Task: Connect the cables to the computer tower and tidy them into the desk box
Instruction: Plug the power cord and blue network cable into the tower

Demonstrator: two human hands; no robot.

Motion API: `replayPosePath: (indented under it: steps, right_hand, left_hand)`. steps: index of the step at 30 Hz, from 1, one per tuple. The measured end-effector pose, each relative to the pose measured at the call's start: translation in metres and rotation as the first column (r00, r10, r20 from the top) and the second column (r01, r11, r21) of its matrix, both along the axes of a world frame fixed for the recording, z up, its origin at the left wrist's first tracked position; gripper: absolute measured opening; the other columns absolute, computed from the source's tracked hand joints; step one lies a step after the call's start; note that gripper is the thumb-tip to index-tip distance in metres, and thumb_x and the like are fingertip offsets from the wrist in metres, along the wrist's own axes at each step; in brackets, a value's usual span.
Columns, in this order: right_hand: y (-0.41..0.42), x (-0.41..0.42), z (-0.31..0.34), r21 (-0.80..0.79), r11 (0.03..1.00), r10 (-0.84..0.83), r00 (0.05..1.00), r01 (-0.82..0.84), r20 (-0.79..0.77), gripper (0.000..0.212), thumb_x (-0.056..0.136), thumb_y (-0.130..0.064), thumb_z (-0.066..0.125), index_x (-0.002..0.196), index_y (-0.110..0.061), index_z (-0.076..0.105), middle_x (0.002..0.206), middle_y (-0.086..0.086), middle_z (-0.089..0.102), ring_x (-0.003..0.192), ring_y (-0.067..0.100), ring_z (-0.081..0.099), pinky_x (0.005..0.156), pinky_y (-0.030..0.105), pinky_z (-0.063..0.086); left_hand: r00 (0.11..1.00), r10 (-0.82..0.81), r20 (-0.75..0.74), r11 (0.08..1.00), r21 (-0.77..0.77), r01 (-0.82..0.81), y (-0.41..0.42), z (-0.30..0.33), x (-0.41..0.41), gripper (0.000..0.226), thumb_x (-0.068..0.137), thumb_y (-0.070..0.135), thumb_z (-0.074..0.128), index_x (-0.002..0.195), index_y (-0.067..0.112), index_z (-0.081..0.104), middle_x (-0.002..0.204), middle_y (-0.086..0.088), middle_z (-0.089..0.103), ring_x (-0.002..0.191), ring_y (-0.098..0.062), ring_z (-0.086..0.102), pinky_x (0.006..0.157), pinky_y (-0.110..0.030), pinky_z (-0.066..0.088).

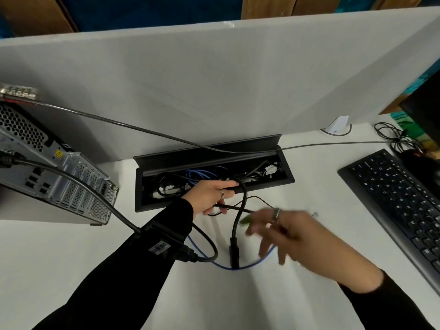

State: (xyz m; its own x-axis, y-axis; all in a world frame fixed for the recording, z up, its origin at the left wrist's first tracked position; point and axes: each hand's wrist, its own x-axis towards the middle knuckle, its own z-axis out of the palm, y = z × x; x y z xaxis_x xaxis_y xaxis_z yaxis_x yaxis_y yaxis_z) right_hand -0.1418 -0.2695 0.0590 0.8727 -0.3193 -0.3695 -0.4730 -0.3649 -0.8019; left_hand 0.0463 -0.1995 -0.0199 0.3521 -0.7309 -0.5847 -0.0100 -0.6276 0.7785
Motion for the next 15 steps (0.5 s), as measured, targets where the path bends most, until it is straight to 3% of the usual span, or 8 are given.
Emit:
replayPosePath:
  steps: [2,4,6,8,11,13,15]
  right_hand:
    - [-0.016,0.014,-0.01,-0.212,0.947,-0.238,0.97,0.241,0.037,0.018,0.091,-0.035,0.052,0.101,-0.022,0.06,0.067,-0.001,0.062,0.042,0.001,0.049,0.045,0.01,0.036]
    - [-0.03,0.029,-0.035,-0.363,0.907,-0.26,0.962,0.215,-0.08,0.035,0.09,-0.044,0.05,0.108,-0.016,0.058,0.087,-0.005,0.062,0.054,-0.001,0.049,0.059,0.015,0.037]
    - [-0.036,0.041,-0.064,-0.229,0.963,-0.19,0.959,0.141,-0.211,0.043,0.09,-0.048,0.049,0.114,-0.013,0.055,0.107,-0.002,0.061,0.072,0.006,0.058,0.065,0.019,0.043]
    - [-0.033,0.049,-0.083,0.049,0.982,-0.173,0.968,0.184,-0.181,0.029,0.093,-0.039,0.048,0.105,-0.013,0.056,0.106,0.003,0.066,0.058,0.007,0.06,0.048,0.013,0.042]
    - [-0.032,0.054,-0.092,0.377,0.874,-0.262,0.951,0.307,-0.165,0.024,0.097,-0.031,0.043,0.1,-0.01,0.054,0.091,0.009,0.071,0.056,0.022,0.065,0.038,0.016,0.04]
    - [-0.038,0.055,-0.093,0.435,0.808,-0.361,0.917,0.397,-0.167,0.029,0.098,-0.032,0.041,0.105,-0.007,0.051,0.079,0.01,0.068,0.054,0.026,0.065,0.041,0.023,0.046]
    - [-0.045,0.057,-0.093,0.42,0.793,-0.423,0.895,0.441,-0.141,0.026,0.098,-0.034,0.039,0.099,-0.01,0.05,0.072,0.008,0.062,0.048,0.022,0.062,0.044,0.025,0.049]
  left_hand:
    - [1.0,0.007,-0.001,1.0,0.002,-0.007,-0.001,0.0,-0.001,0.036,0.094,0.013,0.051,0.124,0.03,0.056,0.076,-0.003,0.066,0.048,-0.011,0.052,0.038,-0.018,0.023]
    - [1.0,0.006,0.008,1.0,0.008,-0.006,-0.002,-0.001,-0.002,0.037,0.091,0.014,0.054,0.124,0.032,0.056,0.081,-0.011,0.065,0.062,-0.023,0.05,0.037,-0.018,0.022]
    - [1.0,0.0,0.019,1.0,-0.003,0.001,0.0,-0.001,-0.003,0.039,0.09,0.014,0.056,0.124,0.033,0.056,0.084,-0.017,0.066,0.064,-0.024,0.051,0.038,-0.019,0.023]
    - [1.0,-0.015,0.017,1.0,-0.013,0.016,0.004,-0.002,-0.004,0.04,0.091,0.015,0.056,0.125,0.036,0.055,0.087,-0.02,0.067,0.066,-0.02,0.054,0.042,-0.021,0.026]
    - [0.997,-0.066,0.037,0.995,-0.076,0.068,0.011,-0.001,-0.003,0.038,0.093,0.011,0.053,0.119,0.038,0.053,0.06,-0.007,0.061,0.04,0.003,0.05,0.038,-0.007,0.031]
    - [0.993,-0.081,0.08,0.989,-0.119,0.091,0.016,-0.003,-0.002,0.03,0.092,0.009,0.054,0.112,0.03,0.06,0.046,0.004,0.055,0.036,0.003,0.049,0.045,-0.002,0.036]
    - [0.98,-0.132,0.149,0.981,-0.123,0.15,0.025,-0.009,0.001,0.022,0.09,0.012,0.058,0.1,0.03,0.064,0.042,0.008,0.052,0.044,0.0,0.053,0.064,-0.01,0.043]
